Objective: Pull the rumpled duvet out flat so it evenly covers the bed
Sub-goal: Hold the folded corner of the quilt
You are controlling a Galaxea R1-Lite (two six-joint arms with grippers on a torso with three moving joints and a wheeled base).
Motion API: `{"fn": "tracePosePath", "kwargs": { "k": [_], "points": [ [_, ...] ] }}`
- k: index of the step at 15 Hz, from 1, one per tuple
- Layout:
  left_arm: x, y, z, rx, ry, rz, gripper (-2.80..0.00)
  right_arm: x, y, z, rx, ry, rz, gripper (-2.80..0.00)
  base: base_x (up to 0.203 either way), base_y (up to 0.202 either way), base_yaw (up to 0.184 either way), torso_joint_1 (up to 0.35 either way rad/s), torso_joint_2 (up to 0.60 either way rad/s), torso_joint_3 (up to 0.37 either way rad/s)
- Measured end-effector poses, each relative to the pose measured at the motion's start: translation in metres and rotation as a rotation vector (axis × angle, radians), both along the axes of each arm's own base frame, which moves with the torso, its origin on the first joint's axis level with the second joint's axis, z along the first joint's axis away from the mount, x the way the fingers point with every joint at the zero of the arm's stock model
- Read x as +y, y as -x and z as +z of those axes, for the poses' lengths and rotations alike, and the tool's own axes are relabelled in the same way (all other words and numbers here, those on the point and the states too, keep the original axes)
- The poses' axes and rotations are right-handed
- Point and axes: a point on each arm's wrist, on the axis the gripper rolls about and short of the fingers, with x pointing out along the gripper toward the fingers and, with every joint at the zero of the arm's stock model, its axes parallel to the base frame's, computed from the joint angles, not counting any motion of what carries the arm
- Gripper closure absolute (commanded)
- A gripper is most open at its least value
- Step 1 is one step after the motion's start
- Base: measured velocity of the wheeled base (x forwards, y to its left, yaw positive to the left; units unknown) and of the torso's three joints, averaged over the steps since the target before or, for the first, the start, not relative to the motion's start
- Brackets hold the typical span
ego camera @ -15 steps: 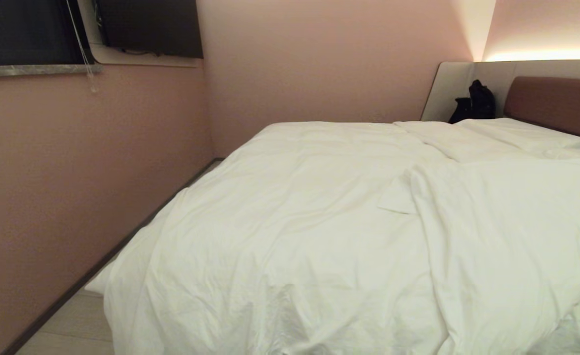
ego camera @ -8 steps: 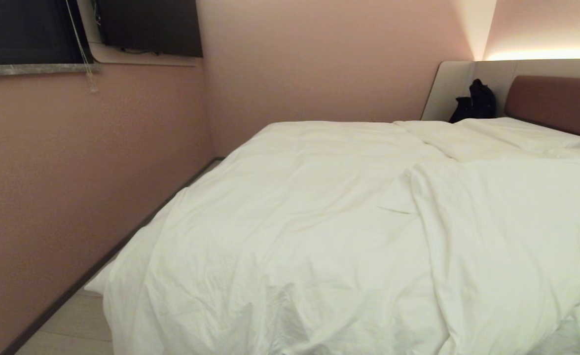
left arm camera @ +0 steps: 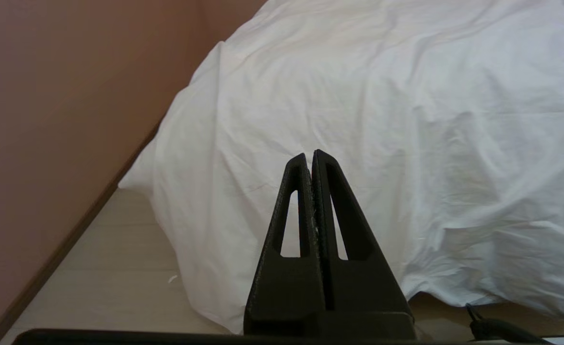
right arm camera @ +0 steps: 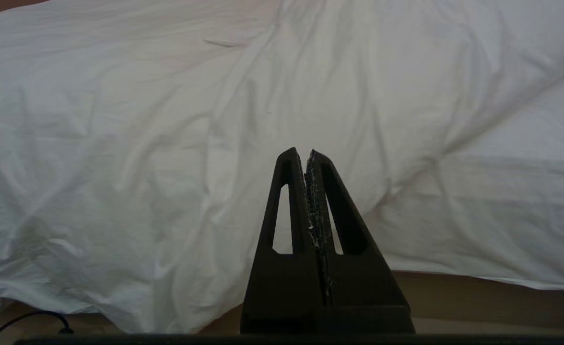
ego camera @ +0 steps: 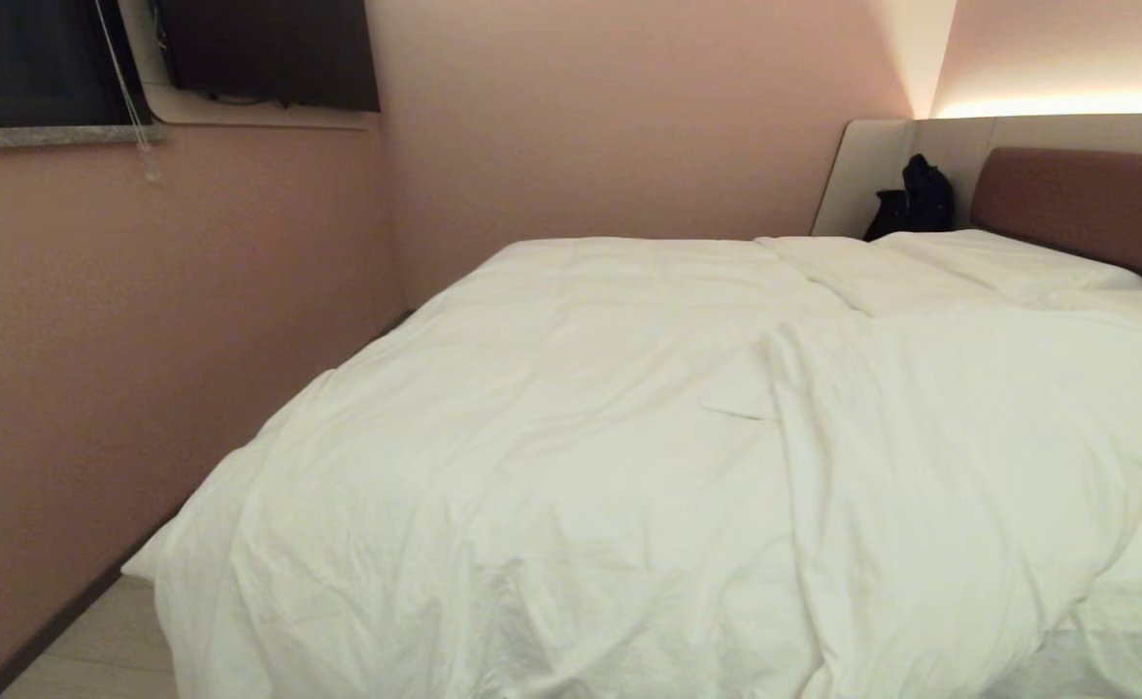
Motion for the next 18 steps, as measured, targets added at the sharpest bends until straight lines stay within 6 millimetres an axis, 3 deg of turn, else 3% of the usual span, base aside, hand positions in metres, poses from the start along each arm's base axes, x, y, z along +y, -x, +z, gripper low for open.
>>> {"fn": "tracePosePath", "kwargs": {
  "k": [18],
  "points": [
    [0.0,0.0,0.0,0.0,-0.005,-0.001,0.0,0.0,0.0,0.0,0.0,0.001,0.002,0.0,0.0,-0.196,0.0,0.003,0.0,0.001]
  ]
}}
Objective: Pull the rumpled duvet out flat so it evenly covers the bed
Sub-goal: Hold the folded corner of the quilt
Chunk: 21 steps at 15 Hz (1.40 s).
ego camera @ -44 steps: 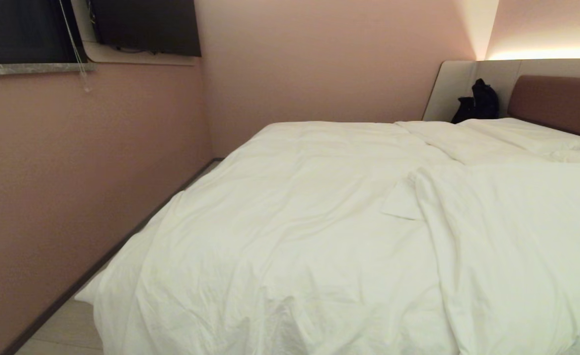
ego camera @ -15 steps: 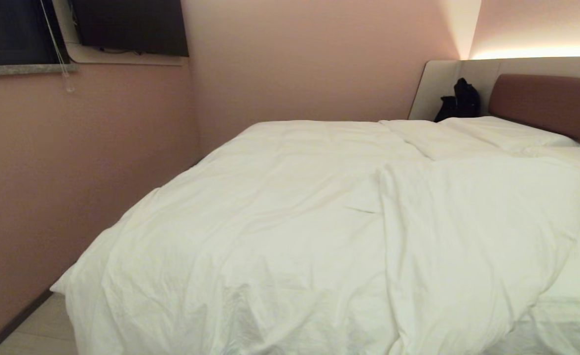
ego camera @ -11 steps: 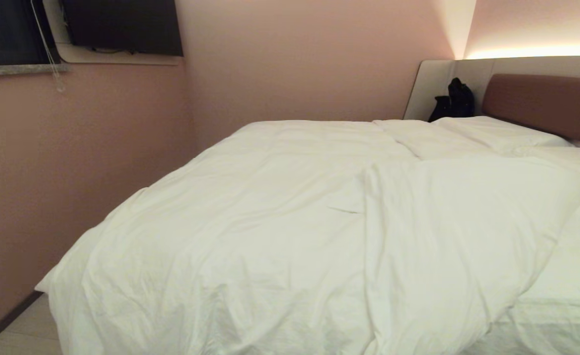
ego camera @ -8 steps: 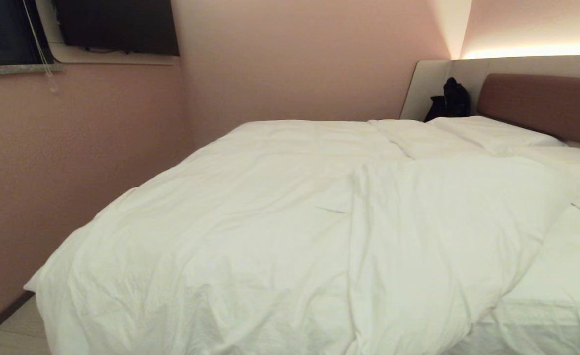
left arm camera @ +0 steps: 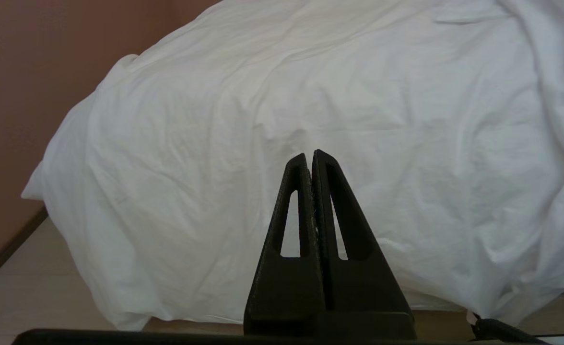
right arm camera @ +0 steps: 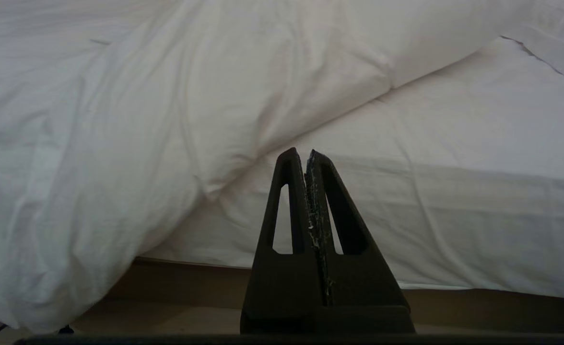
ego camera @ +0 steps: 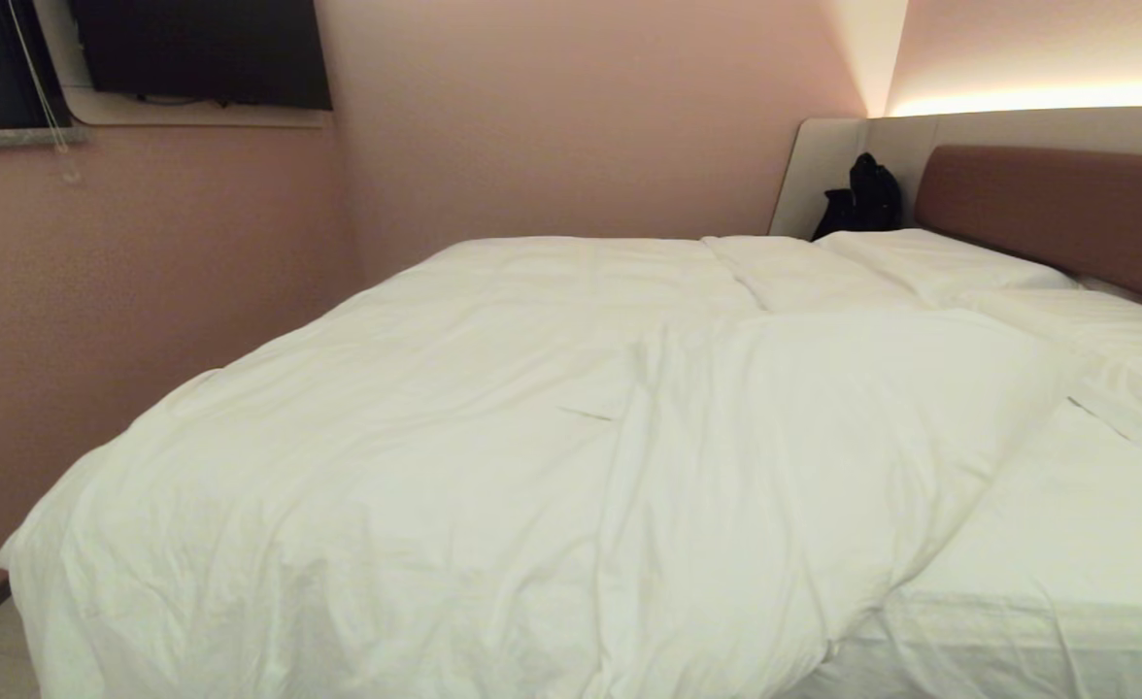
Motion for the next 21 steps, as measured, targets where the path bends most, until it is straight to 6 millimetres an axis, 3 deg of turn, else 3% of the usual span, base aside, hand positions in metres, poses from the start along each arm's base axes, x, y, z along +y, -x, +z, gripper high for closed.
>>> {"fn": "tracePosePath", "kwargs": {
  "k": [12,21],
  "points": [
    [0.0,0.0,0.0002,-0.002,0.002,0.0,0.0,0.0,0.0,0.0,0.0,0.0,0.0,0.0,0.0,-0.187,0.0,0.004,0.0,0.003],
    [0.0,0.0,0.0002,-0.001,0.008,0.0,0.0,0.0,0.0,0.0,0.0,0.003,-0.001,0.0,0.0,-0.008,0.0,0.0,0.0,0.0]
  ]
}}
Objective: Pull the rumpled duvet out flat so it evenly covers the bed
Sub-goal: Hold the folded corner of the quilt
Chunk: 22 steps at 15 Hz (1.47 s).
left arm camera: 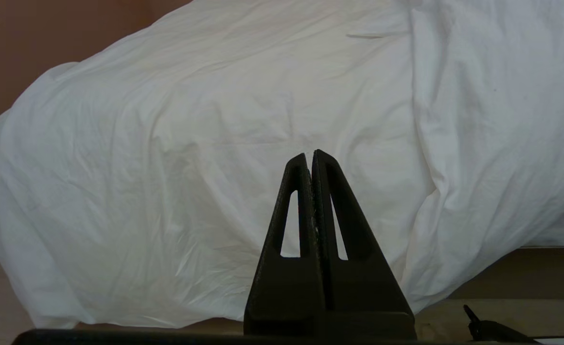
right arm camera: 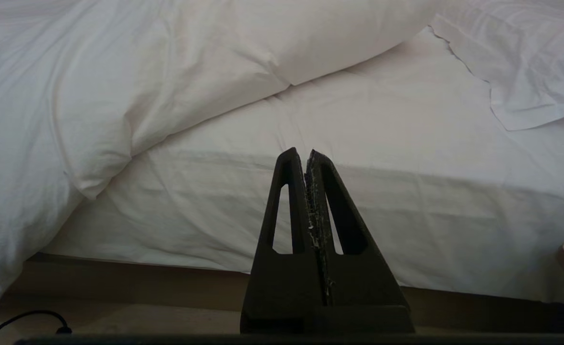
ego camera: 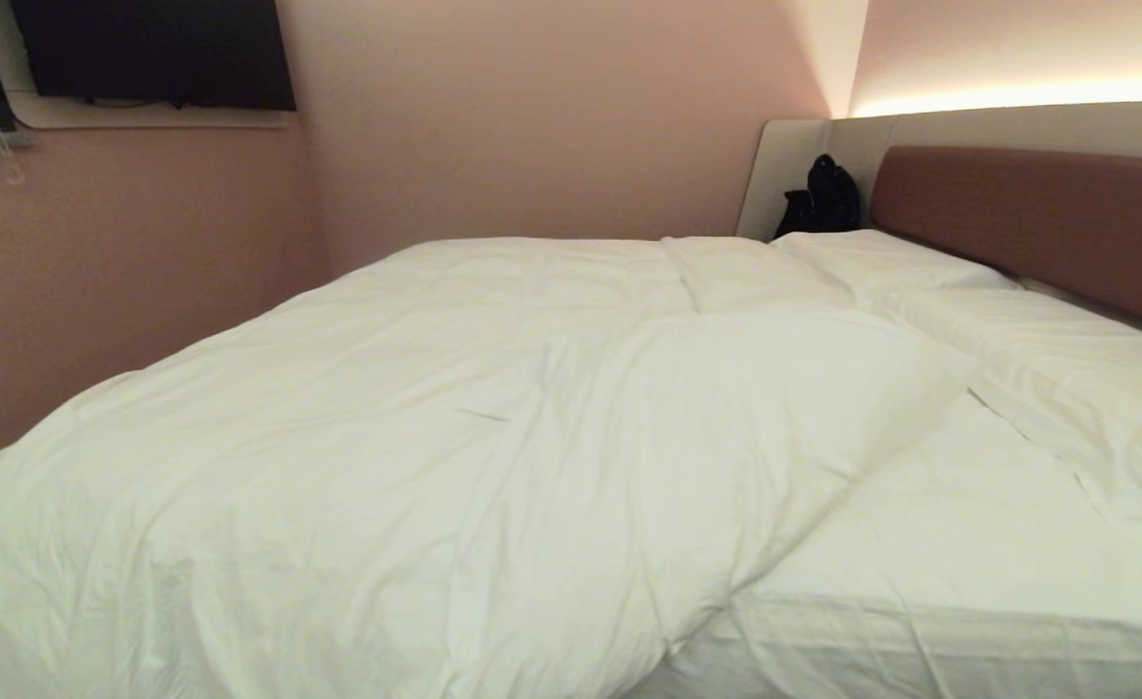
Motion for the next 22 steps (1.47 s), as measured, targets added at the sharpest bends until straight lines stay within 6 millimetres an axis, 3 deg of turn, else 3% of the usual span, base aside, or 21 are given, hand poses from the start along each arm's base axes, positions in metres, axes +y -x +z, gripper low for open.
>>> {"fn": "tracePosePath", "kwargs": {
  "k": [6,16,22],
  "points": [
    [0.0,0.0,0.0,0.0,-0.006,0.001,0.0,0.0,0.0,0.0,0.0,0.0,0.001,0.0,0.001,-0.009,0.001,0.001,0.0,0.001],
    [0.0,0.0,0.0,0.0,-0.003,0.0,0.0,0.0,0.0,0.0,0.0,0.0,0.001,0.0,0.0,-0.177,0.001,0.001,0.0,0.003],
    [0.0,0.0,0.0003,-0.003,0.006,0.0,0.0,-0.0001,0.0,0.0,0.0,-0.01,-0.001,0.0,0.0,-0.015,0.0,0.0,0.0,0.0]
  ]
}}
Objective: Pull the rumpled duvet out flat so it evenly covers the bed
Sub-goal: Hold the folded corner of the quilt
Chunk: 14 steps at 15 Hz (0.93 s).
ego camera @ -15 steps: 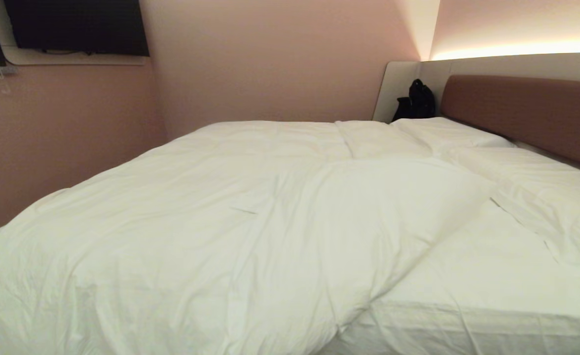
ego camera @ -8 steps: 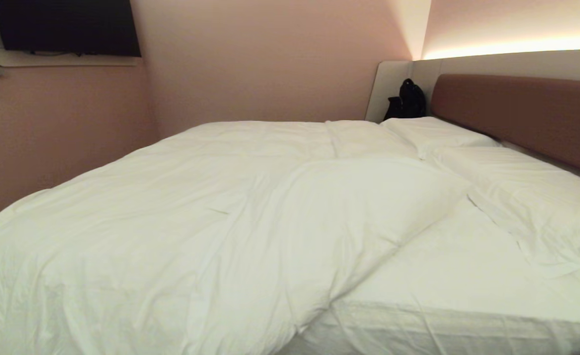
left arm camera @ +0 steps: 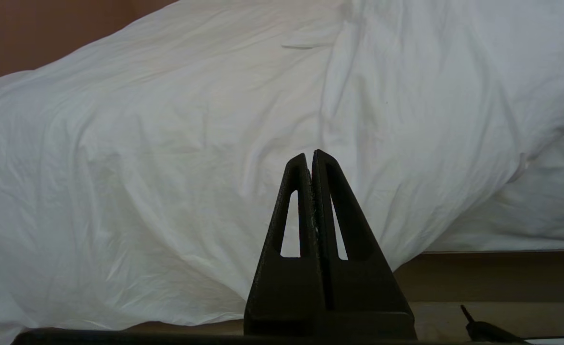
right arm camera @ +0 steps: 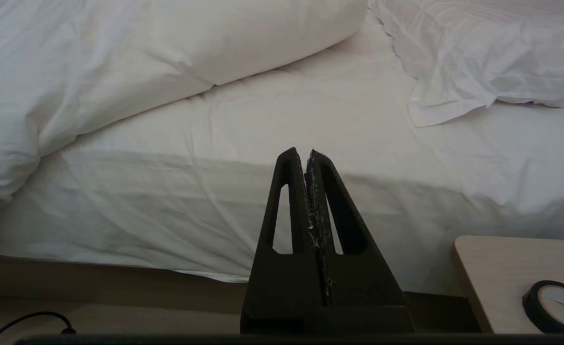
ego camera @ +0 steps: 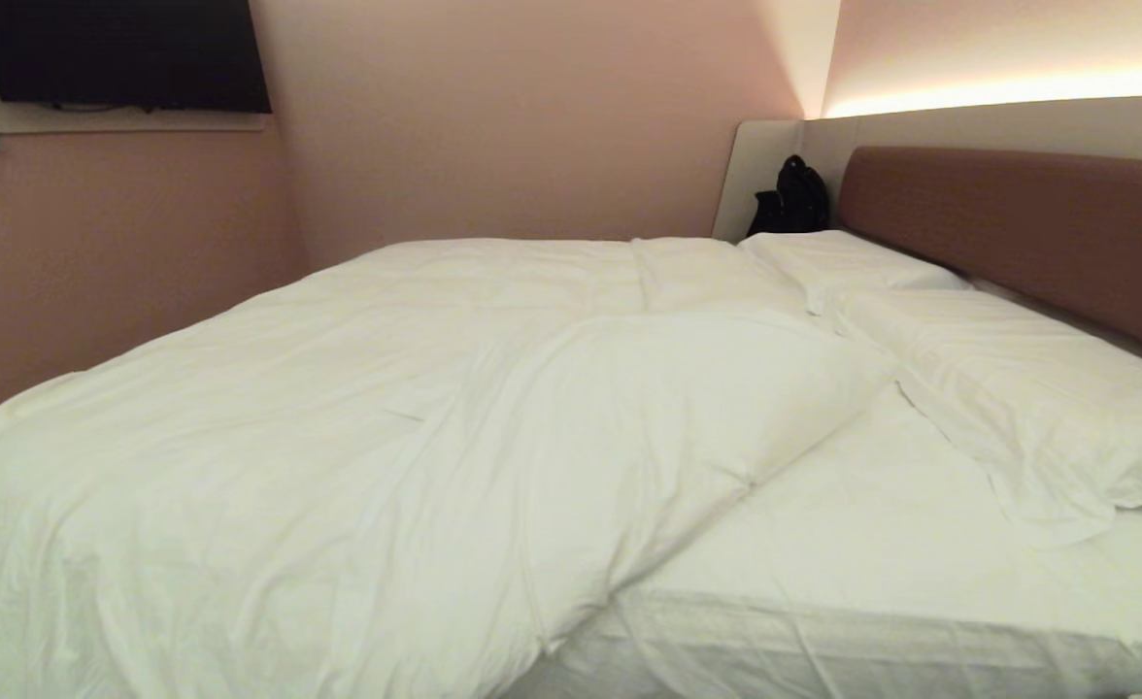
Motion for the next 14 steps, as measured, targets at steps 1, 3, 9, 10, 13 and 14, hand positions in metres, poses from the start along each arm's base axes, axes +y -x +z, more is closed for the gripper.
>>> {"fn": "tracePosePath", "kwargs": {
  "k": [1,3,9,10,13,14],
  "points": [
    [0.0,0.0,0.0,0.0,0.0,0.0,0.0,0.0,0.0,0.0,0.0,0.0,-0.001,0.0,0.0,0.0,0.0,0.0,0.0,0.0],
    [0.0,0.0,0.0,0.0,0.0,0.0,0.0,0.0,0.0,0.0,0.0,0.0,-0.002,0.0,0.0,0.0,0.0,0.0,0.0,0.0],
    [0.0,0.0,-0.0001,0.001,0.0,0.0,0.0,0.0,0.0,0.0,0.0,0.007,0.0,0.0,0.0,0.0,0.0,0.0,0.0,0.0],
    [0.0,0.0,-0.0001,0.001,0.0,0.0,0.0,0.0,0.0001,0.0003,0.001,0.008,0.0,0.0,0.0,0.0,0.0,0.0,0.0,0.0],
    [0.0,0.0,-0.0001,0.001,0.0,0.0,0.0,0.0001,0.0004,0.0003,0.007,0.013,0.003,0.0,0.0,0.0,0.0,0.0,0.0,0.0],
    [0.0,0.0,-0.0001,0.001,0.0,0.0,0.0,0.0,0.0006,0.0004,0.009,0.014,0.001,0.0,0.0,0.0,0.0,0.0,0.0,0.0]
  ]
}}
